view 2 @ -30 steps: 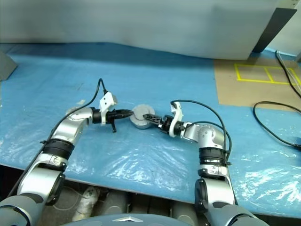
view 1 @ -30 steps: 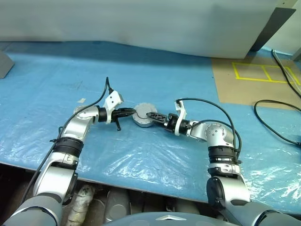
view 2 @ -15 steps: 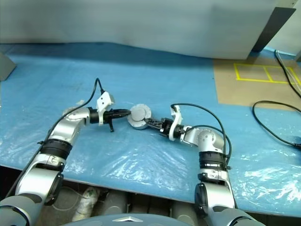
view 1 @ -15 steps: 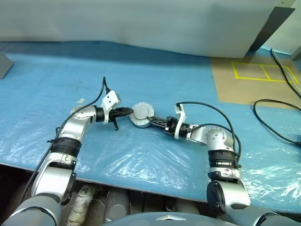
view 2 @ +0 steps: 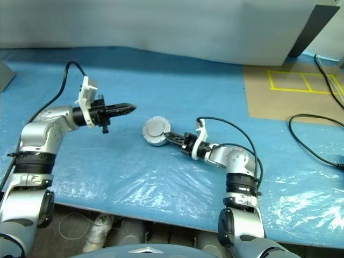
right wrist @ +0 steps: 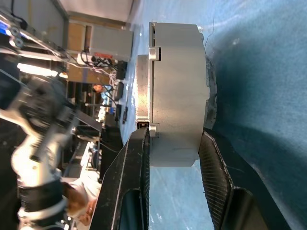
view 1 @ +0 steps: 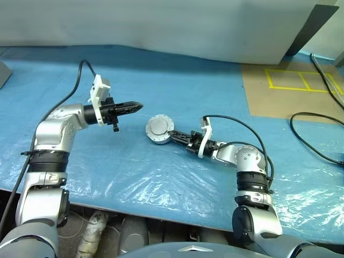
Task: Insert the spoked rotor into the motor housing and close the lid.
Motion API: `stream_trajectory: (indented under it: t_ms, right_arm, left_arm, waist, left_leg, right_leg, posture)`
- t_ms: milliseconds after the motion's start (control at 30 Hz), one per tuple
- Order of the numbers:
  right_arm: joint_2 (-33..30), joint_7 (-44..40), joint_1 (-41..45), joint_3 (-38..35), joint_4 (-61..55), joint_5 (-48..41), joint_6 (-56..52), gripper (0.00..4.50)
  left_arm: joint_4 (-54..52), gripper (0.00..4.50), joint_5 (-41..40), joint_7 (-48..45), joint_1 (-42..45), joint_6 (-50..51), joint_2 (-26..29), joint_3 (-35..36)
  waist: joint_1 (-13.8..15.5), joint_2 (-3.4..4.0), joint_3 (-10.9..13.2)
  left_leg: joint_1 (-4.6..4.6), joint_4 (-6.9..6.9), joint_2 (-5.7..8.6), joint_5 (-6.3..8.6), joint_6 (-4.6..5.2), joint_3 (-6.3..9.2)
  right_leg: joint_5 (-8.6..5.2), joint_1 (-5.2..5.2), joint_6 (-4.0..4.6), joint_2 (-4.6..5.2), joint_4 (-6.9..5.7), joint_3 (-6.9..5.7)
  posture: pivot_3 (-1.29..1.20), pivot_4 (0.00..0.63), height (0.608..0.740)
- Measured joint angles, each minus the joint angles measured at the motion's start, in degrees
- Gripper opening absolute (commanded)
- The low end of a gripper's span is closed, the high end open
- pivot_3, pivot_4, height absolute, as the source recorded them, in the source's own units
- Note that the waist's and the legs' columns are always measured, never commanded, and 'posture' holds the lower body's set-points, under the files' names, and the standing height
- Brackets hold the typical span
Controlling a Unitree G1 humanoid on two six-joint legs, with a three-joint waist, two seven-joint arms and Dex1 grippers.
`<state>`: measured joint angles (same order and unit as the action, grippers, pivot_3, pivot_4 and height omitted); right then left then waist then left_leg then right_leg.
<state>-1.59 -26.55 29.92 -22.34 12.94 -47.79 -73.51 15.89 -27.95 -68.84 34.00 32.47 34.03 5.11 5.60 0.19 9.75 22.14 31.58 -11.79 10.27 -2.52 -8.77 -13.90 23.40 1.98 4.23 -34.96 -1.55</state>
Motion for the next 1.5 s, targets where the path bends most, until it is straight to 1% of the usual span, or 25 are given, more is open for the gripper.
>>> stream_trajectory:
  t_ms: [67,167,300,400,467,533,567,667,867,1067,1233,1367,1500]
  right_arm:
    - [0.97,1.31,0.02,-1.92,-1.84,-2.78,-1.54,1.14]
    - [2.34,3.92,0.63,-5.32,-5.5,-9.36,-3.96,1.14]
    - [2.78,8.93,2.55,-7.6,-9.99,-18.06,-6.21,1.14]
    - [2.17,12.44,2.91,-7.91,-11.88,-23.45,-6.71,1.14]
    - [1.69,14.82,2.91,-7.71,-11.9,-25.76,-6.82,1.14]
    - [1.06,16.67,2.91,-7.2,-11.9,-27.59,-6.65,1.14]
    - [0.72,17.31,2.9,-7.05,-11.88,-28.34,-6.49,1.14]
    - [-0.41,19.37,2.87,-5.97,-11.89,-30.74,-5.43,1.14]
    - [-1.57,21.39,2.17,-1.95,-11.89,-34.36,-4.43,1.14]
    - [-3.0,23.15,1.62,0.59,-11.89,-37.17,-1.91,1.14]
    - [-4.18,24.58,0.56,2.55,-11.89,-38.7,-0.08,1.14]
    - [-5.22,25.02,0.28,4.09,-11.89,-40.04,1.16,1.14]
    - [-6.17,25.48,-0.14,5.48,-11.89,-40.56,2.35,1.14]
  left_arm:
    - [-0.04,0.0,-0.53,1.1,-1.51,1.41,-0.27,0.27]
    - [-0.06,0.58,-3.04,4.16,-2.84,4.04,-2.18,2.7]
    - [-1.27,1.92,-8.72,7.85,-3.16,9.22,-4.04,7.34]
    - [-4.55,2.93,-15.47,9.4,-3.82,14.96,-5.86,10.84]
    - [-6.32,3.65,-19.43,10.79,-4.14,18.24,-6.85,12.65]
    - [-7.43,4.26,-22.12,12.48,-4.83,20.16,-7.66,14.04]
    - [-7.69,4.49,-22.99,13.26,-5.16,20.77,-8.13,14.6]
    - [-8.89,4.49,-25.57,15.99,-6.74,22.95,-8.81,15.29]
    - [-11.16,4.49,-31.35,20.83,-6.41,27.32,-10.74,16.29]
    - [-9.91,4.49,-33.13,22.8,-4.65,28.0,-14.69,15.21]
    - [-6.91,4.49,-33.61,24.08,-2.5,27.98,-18.28,14.18]
    - [-4.61,4.49,-33.59,26.48,-0.96,27.26,-22.11,14.08]
    - [-3.03,4.49,-33.59,28.8,-0.48,26.62,-23.62,14.25]
  waist:
    - [0.06,0.0,0.0]
    - [0.05,0.01,0.01]
    - [-0.03,0.0,0.01]
    - [-0.06,0.0,0.01]
    - [-0.06,0.0,0.01]
    - [-0.1,0.0,0.01]
    - [-0.1,0.0,0.01]
    - [-0.07,0.0,0.01]
    - [-0.03,0.0,0.01]
    - [0.08,0.0,0.01]
    - [0.04,-0.01,0.01]
    - [0.04,-0.02,0.02]
    - [-0.01,-0.02,0.02]
  left_leg:
    - [0.03,0.0,-0.01,0.0,0.0,0.01]
    - [0.03,0.01,-0.01,0.0,0.0,0.02]
    - [0.0,0.04,-0.01,0.0,-0.01,0.03]
    - [0.0,0.02,0.01,0.01,-0.02,0.02]
    - [0.0,0.02,0.01,0.01,-0.02,0.03]
    - [-0.01,0.02,0.01,0.01,-0.02,0.03]
    - [-0.01,0.02,0.02,0.01,-0.02,0.03]
    - [0.01,0.02,0.01,0.01,-0.02,0.05]
    - [0.03,0.07,0.04,0.01,-0.03,0.1]
    - [0.05,0.27,0.05,0.01,-0.03,0.17]
    - [0.11,0.4,0.05,0.01,-0.03,0.2]
    - [0.16,0.52,0.06,0.01,-0.03,0.23]
    - [0.16,0.57,0.06,0.01,-0.03,0.26]
  right_leg:
    - [0.0,0.02,0.0,0.0,-0.01,-0.03]
    - [0.0,0.03,0.0,0.0,-0.02,-0.03]
    - [0.0,0.01,0.0,0.0,-0.05,-0.01]
    - [0.0,0.01,0.0,0.0,-0.02,0.0]
    - [0.0,0.01,0.0,0.0,-0.02,0.0]
    - [0.01,0.01,-0.01,0.0,-0.02,0.01]
    - [0.01,0.01,-0.02,0.0,-0.02,0.02]
    - [0.02,0.01,-0.04,-0.01,-0.03,0.01]
    - [0.05,-0.01,-0.11,-0.01,-0.03,0.0]
    - [0.12,-0.08,-0.22,-0.01,-0.06,0.01]
    - [0.16,-0.1,-0.28,-0.01,-0.09,0.01]
    - [0.17,-0.1,-0.3,-0.01,-0.13,0.02]
    - [0.18,-0.1,-0.32,-0.01,-0.19,0.02]
  posture:
    - [0.0,0.15,0.74]
    - [0.0,0.15,0.74]
    - [0.0,0.15,0.74]
    - [0.0,0.15,0.74]
    - [0.0,0.15,0.74]
    - [0.0,0.15,0.74]
    - [0.0,0.15,0.74]
    - [0.0,0.15,0.74]
    - [0.0,0.15,0.74]
    - [0.0,0.15,0.74]
    - [0.0,0.15,0.74]
    - [0.0,0.15,0.74]
    - [0.0,0.15,0.74]
